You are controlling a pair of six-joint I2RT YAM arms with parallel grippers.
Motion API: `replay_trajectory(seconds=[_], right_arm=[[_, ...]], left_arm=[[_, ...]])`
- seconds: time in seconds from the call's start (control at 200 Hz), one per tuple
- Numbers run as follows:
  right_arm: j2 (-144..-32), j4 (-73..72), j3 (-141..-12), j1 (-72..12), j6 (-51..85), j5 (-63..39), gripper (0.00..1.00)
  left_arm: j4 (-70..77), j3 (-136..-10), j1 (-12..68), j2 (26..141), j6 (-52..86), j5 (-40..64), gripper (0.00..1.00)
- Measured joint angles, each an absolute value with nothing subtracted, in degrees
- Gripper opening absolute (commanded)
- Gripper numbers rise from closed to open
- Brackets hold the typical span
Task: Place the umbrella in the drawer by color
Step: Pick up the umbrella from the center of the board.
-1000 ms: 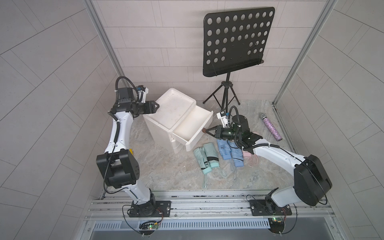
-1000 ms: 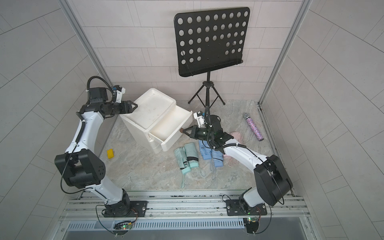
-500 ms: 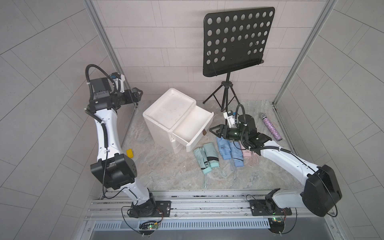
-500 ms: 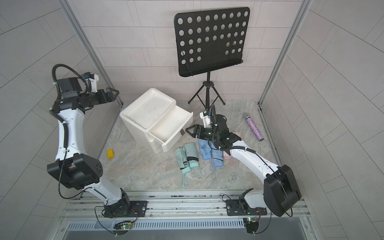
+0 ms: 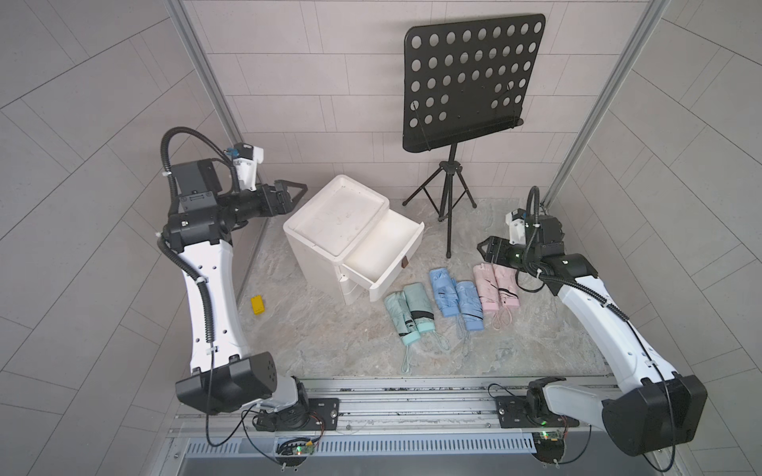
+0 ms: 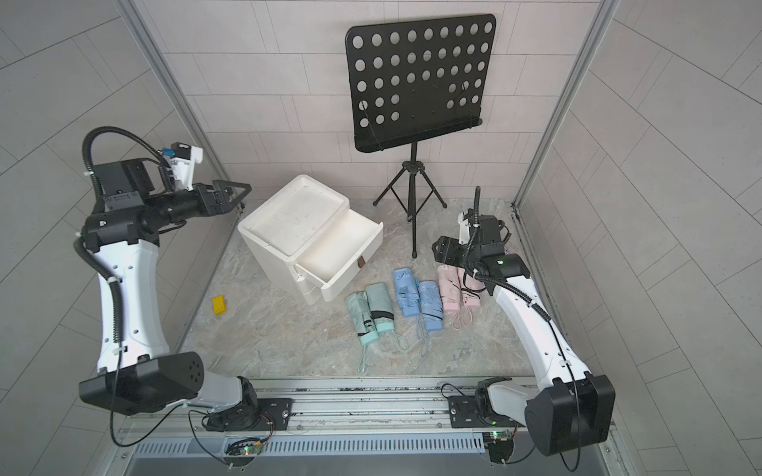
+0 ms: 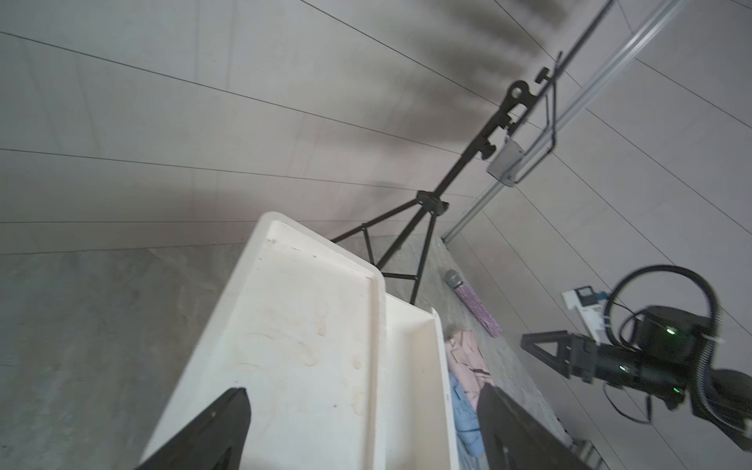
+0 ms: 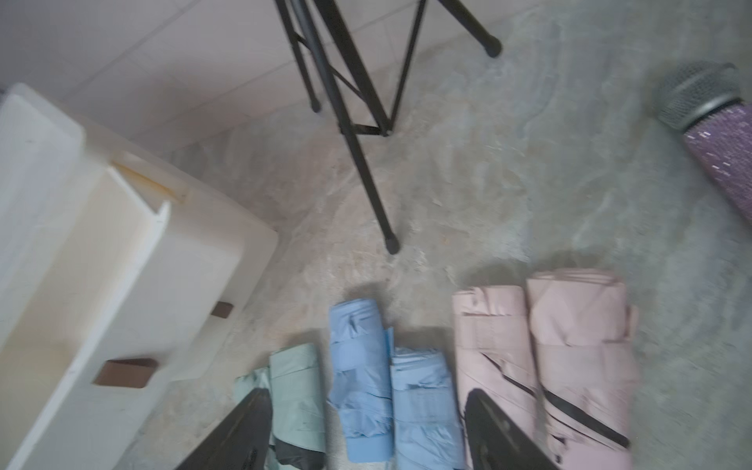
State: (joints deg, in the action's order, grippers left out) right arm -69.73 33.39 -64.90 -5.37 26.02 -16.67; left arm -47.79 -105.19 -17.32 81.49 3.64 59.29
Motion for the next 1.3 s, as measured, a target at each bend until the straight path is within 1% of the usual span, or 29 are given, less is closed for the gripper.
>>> replay_trajectory(seconds=[0.11, 0.235, 0.355, 0.455, 0.68, 0.961, 1.301], right_arm=[[-72.8, 35.9, -63.0, -2.2, 24.1, -12.1, 0.78], [-77.2, 37.8, -61.6, -0.5, 22.7, -7.2, 0.76], [-81.3, 38.2, -61.6, 0.8, 21.7, -4.1, 0.76], [-85.2, 38.4, -62.3, 1.5, 21.0, -2.1, 0.75], [-92.6, 37.8, -62.7, 2.4, 20.2, -0.1, 0.74], [-93.7, 37.1, -62.7, 2.4, 19.7, -0.3, 0.76], [-100.1, 35.8, -64.9, 2.5, 19.7, -0.7, 0.77]], left_arm=[[-48.3, -100.6, -10.3, 79.0, 3.8, 59.9, 0.94], [-48.9, -96.0, -3.1, 77.3, 3.9, 60.2, 0.94], [-49.6, -93.3, 1.6, 76.2, 4.2, 60.4, 0.94], [-50.0, -92.3, 3.9, 75.5, 4.2, 60.4, 0.94], [-50.3, -92.1, 4.9, 75.1, 3.8, 60.4, 0.94], [-50.9, -91.1, 4.9, 75.1, 3.0, 60.4, 0.94], [-50.9, -91.0, 4.9, 74.9, 3.0, 60.3, 0.94]])
